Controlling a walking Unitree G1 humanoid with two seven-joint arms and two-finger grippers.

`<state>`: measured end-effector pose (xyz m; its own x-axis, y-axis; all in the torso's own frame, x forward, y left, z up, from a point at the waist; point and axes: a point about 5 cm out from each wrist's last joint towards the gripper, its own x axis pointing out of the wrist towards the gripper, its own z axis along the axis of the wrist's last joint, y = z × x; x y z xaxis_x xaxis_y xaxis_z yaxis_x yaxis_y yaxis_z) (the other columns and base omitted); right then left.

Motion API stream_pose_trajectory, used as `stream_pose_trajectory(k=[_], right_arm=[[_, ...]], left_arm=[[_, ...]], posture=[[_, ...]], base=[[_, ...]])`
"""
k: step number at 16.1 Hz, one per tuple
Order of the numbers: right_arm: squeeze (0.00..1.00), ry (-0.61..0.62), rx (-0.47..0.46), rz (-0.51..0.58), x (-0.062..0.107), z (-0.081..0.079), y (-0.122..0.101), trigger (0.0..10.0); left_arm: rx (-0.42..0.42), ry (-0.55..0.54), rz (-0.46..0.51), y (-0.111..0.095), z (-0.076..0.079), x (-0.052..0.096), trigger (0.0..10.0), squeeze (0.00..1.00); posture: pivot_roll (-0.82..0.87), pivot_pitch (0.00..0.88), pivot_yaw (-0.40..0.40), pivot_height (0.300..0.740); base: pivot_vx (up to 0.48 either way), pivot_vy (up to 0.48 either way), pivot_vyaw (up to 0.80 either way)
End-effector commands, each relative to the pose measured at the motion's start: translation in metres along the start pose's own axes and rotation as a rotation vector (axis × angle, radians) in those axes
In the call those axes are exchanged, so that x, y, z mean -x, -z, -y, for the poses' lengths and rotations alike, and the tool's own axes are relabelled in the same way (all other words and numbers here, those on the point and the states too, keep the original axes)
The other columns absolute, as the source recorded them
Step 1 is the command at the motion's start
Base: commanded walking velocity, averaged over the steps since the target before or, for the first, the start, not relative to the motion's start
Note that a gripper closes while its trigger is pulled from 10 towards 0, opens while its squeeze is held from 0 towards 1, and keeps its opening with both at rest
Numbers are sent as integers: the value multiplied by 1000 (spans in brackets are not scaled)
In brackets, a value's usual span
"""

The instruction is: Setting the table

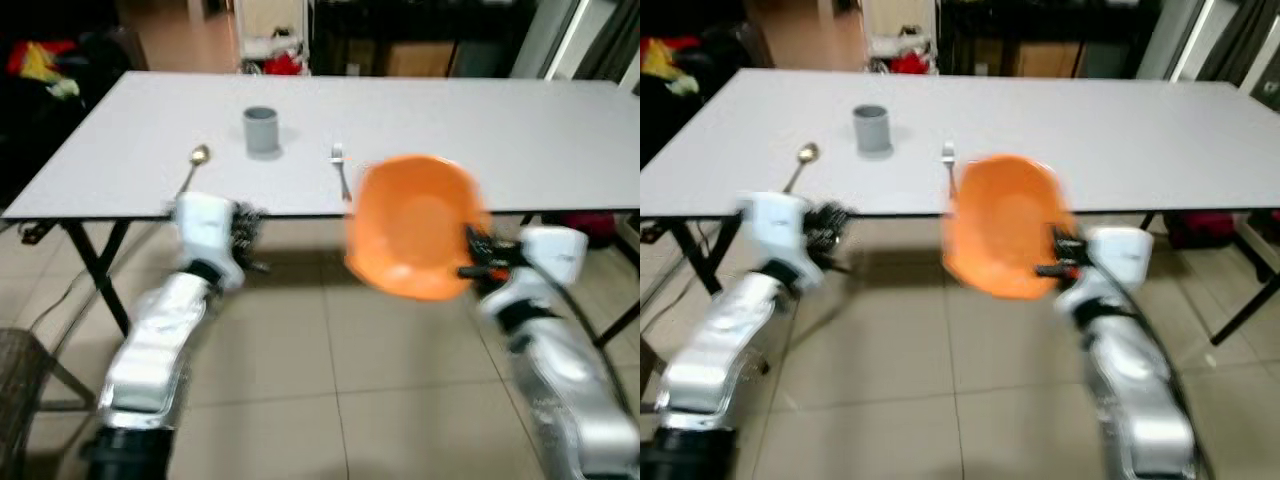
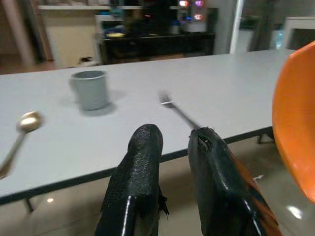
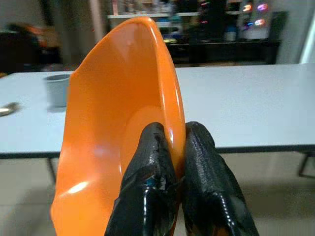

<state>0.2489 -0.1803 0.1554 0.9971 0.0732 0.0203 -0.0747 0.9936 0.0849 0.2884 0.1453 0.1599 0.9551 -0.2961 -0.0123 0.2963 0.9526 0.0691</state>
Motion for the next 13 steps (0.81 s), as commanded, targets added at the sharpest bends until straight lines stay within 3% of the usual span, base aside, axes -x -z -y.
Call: stream_pose_trajectory(k=[1, 13], right_arm=[[0, -58, -13, 56, -4, -12, -12, 10000], [0, -60, -30, 55, -6, -16, -11, 10000]], left_arm=[[-11, -33, 5, -2, -9, 3, 10000, 0], [-19, -32, 1, -2, -11, 2, 10000, 0]], posture=[[-51, 0, -55, 740], [-40, 0, -44, 740]], base=[[300, 0, 0], [294, 0, 0]])
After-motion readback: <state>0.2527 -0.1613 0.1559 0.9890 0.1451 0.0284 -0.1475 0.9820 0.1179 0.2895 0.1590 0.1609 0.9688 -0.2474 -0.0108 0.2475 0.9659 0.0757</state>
